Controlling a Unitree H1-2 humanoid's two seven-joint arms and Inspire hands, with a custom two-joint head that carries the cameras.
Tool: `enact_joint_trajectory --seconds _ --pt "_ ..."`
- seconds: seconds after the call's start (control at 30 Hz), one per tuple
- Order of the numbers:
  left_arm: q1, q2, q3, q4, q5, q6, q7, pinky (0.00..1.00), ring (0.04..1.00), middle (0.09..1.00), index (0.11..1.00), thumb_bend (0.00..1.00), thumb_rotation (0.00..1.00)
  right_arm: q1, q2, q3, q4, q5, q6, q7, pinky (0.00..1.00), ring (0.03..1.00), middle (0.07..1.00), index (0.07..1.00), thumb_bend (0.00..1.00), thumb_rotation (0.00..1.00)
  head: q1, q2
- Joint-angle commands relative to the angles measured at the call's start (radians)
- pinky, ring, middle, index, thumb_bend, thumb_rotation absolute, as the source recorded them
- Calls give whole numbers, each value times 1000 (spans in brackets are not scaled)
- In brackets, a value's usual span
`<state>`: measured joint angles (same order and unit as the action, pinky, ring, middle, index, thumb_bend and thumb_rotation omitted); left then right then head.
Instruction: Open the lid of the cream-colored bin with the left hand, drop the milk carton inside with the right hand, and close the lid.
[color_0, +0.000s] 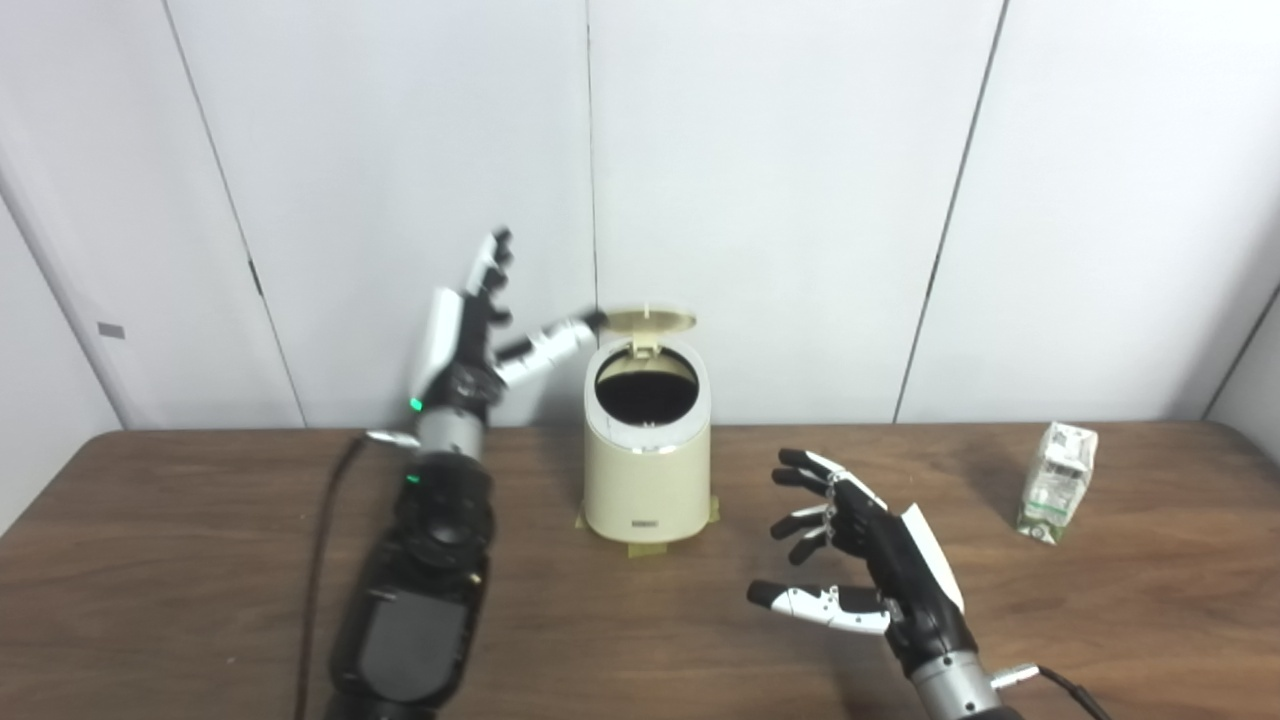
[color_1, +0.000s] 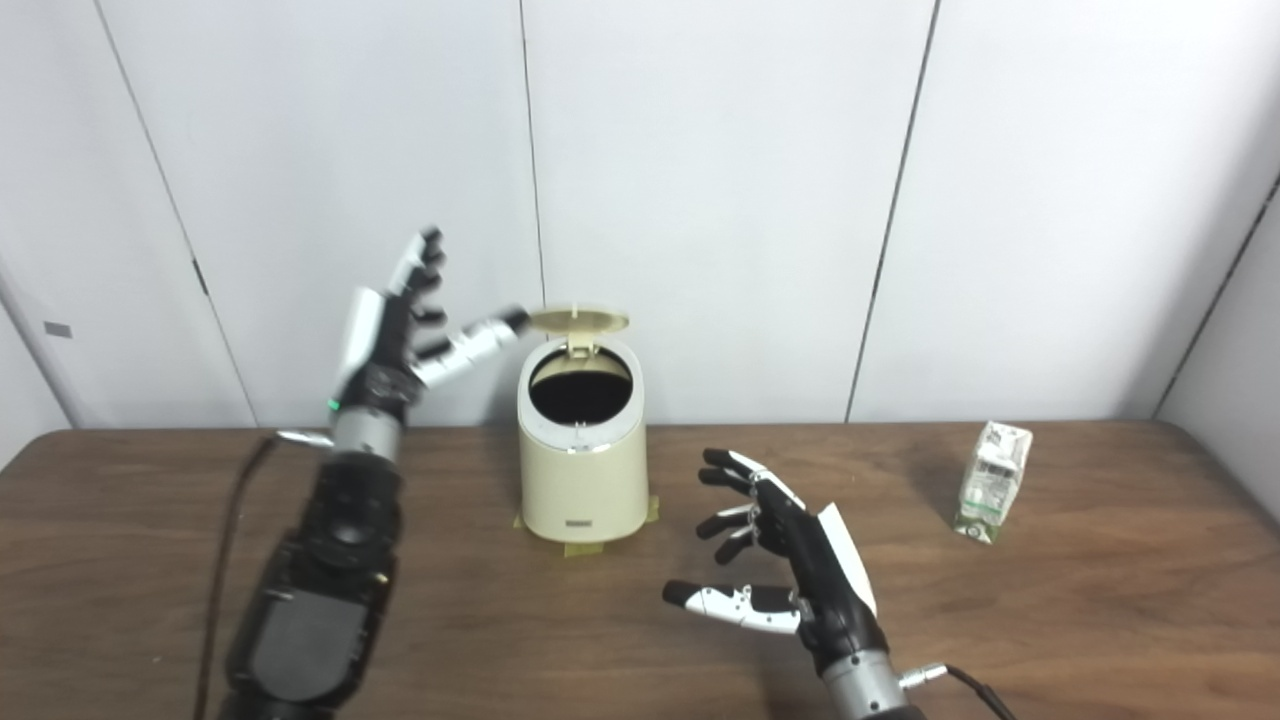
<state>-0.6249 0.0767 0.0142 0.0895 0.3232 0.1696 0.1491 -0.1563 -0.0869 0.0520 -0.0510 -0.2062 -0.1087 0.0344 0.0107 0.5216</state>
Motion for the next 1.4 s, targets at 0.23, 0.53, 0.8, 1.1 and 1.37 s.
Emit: enact_joint_trajectory --seconds 0.23,0.53,0.8,1.1,1.37 --pt "277 73 62 -238 -168 -49 -109 689 768 796 834 810 334 -40 1 -13 -9 10 -46 -24 430 582 782 807 602 145 5 -1" --pt "495 76 60 -249 -207 -228 -118 575 663 717 771 694 145 -44 9 -31 19 46 -92 -46 440 591 758 781 609 186 9 -11" --pt "513 94 62 -211 -212 -295 -128 580 660 710 766 717 133 -56 -37 -60 3 88 -89 -32 442 605 779 797 658 156 -20 -17" --pt "519 129 83 -187 -229 -314 -138 603 669 720 779 710 156 -97 -177 -156 -23 -11 -60 -82 622 732 786 797 774 237 -243 -52" --pt "517 134 94 -189 -204 -253 -133 610 681 734 784 672 68 -88 -279 -229 -171 -101 99 -79 696 809 823 822 650 184 -359 -81"
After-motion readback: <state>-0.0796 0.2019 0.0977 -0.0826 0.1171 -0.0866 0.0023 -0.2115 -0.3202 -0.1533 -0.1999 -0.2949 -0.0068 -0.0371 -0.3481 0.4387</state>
